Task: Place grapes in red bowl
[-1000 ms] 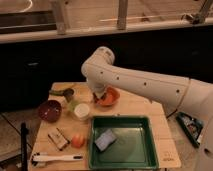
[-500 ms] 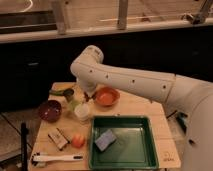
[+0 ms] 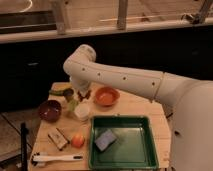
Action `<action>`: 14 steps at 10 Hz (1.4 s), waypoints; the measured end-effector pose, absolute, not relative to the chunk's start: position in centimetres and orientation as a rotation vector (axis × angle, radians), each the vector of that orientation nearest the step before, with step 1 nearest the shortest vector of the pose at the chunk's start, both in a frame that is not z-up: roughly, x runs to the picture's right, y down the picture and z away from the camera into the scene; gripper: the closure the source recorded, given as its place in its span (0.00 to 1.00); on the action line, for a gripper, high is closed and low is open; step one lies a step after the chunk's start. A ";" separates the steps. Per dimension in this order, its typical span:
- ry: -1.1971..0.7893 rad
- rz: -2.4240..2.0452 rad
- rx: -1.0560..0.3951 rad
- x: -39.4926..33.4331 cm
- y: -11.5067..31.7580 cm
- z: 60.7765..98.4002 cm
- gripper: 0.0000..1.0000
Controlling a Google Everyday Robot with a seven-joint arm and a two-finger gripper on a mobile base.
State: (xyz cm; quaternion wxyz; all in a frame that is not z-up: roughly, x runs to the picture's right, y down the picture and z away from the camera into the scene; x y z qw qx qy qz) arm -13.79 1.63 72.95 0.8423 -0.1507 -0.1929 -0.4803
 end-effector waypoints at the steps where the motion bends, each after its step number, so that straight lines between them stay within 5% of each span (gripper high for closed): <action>1: -0.408 -1.018 -0.320 -13.7 1.6 73.0 0.99; 14: -0.249 -0.886 -0.357 -4.9 -2.1 75.4 0.99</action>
